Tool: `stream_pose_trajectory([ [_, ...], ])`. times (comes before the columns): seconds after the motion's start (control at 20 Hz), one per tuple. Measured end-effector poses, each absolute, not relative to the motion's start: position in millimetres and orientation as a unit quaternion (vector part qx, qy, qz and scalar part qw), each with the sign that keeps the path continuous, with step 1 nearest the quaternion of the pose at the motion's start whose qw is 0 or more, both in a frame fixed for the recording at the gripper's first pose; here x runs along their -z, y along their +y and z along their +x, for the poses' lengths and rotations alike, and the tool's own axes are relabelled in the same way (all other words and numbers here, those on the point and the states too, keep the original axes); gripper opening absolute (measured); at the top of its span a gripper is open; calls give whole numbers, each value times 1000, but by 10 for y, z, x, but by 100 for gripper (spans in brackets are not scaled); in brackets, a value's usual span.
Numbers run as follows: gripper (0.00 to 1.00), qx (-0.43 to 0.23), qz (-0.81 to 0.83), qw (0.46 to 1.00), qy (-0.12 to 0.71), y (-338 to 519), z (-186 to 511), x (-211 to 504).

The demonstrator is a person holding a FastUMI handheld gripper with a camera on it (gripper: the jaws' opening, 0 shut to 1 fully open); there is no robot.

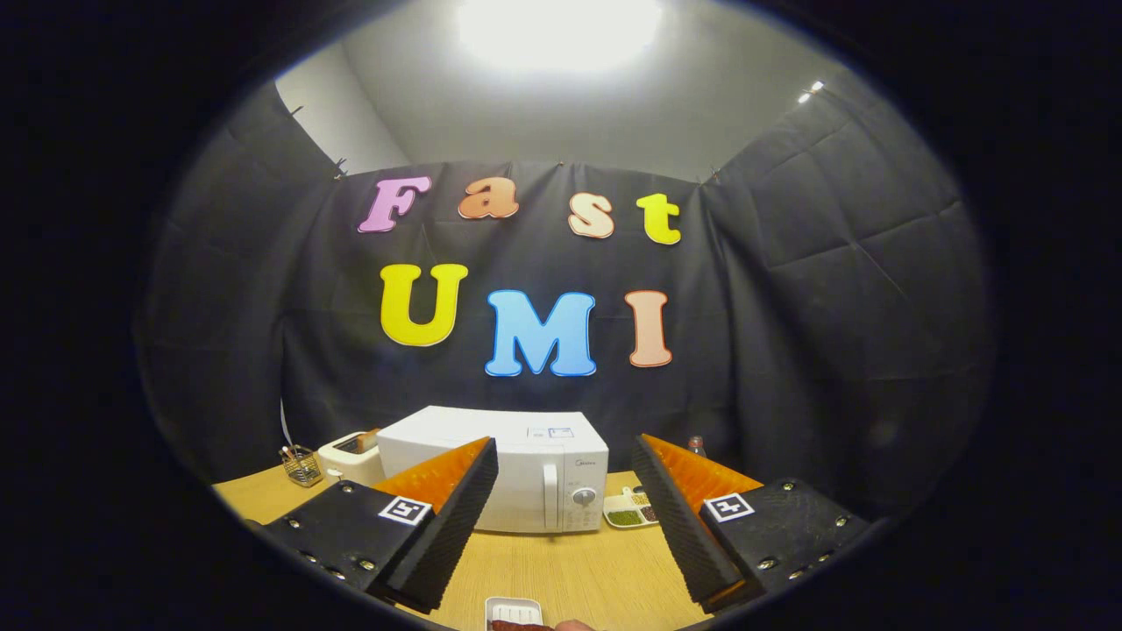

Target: Open the microwave, put the food inside, and close the microwave door.

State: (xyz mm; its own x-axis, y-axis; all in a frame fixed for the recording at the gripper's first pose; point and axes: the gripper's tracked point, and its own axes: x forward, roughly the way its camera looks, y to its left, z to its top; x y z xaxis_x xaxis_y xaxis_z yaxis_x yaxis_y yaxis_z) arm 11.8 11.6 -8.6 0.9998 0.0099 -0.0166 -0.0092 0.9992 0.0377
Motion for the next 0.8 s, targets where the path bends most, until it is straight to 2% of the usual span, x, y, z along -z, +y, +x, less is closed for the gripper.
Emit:
stream_pose_trajectory([
  [0.4, 97, 3, 25, 1000, 12, 53, 316, 87],
  [0.8, 97, -4, 28, 999, 28, 40, 923, 259],
])
